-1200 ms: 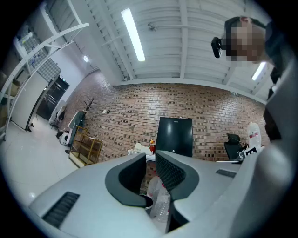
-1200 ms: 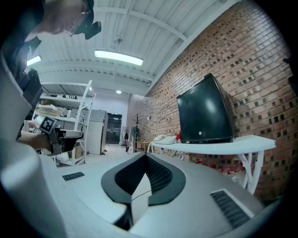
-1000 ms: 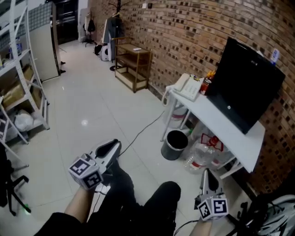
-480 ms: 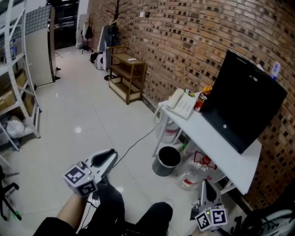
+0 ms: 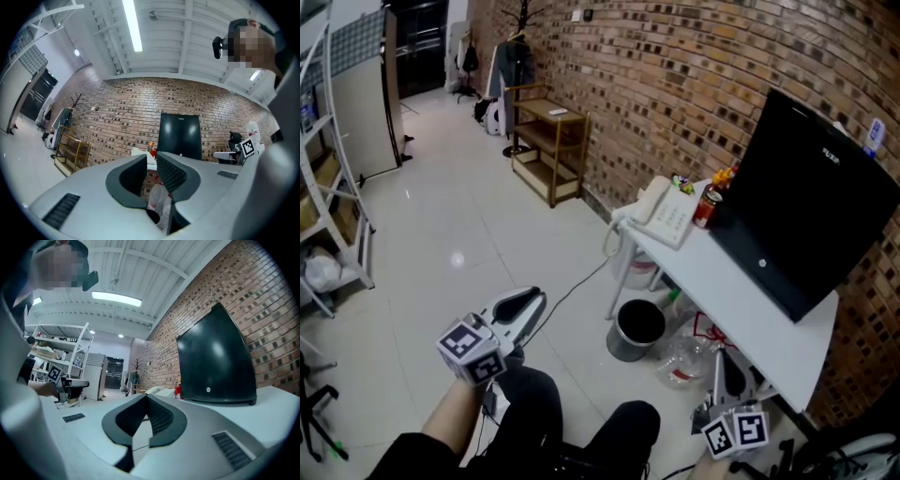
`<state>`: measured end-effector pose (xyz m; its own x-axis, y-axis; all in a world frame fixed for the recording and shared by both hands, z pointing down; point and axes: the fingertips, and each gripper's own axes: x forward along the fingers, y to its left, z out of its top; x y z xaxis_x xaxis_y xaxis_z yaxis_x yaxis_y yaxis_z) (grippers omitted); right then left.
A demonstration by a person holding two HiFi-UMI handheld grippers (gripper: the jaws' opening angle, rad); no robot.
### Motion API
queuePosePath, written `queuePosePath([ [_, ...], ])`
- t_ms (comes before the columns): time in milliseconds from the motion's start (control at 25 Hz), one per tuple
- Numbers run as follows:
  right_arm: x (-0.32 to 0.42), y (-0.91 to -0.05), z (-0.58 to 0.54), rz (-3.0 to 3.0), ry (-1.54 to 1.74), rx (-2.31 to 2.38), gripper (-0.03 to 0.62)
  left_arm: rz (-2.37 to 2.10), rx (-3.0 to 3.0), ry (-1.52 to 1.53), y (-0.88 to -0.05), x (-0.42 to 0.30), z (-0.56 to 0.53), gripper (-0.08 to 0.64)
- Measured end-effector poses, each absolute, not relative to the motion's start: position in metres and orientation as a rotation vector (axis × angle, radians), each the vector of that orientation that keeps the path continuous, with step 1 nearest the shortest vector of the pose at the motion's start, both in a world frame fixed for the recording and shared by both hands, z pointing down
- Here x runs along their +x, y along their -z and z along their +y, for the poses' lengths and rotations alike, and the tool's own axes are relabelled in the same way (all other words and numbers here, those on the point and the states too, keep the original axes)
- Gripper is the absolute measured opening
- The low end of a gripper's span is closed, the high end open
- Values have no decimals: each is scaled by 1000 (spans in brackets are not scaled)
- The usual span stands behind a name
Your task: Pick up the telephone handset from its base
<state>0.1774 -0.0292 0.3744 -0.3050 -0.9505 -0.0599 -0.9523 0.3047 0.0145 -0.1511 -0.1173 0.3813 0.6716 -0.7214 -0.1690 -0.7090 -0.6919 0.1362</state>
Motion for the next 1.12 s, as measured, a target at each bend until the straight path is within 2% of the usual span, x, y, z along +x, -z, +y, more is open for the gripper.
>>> queuePosePath([
  [840, 205, -345, -164, 2469, -165, -1825, 10, -971, 2915, 413, -345, -77, -248, 67],
  [1120, 216, -336, -195, 2479, -204, -1845, 9, -1010, 2888, 336, -344, -56, -291, 67],
])
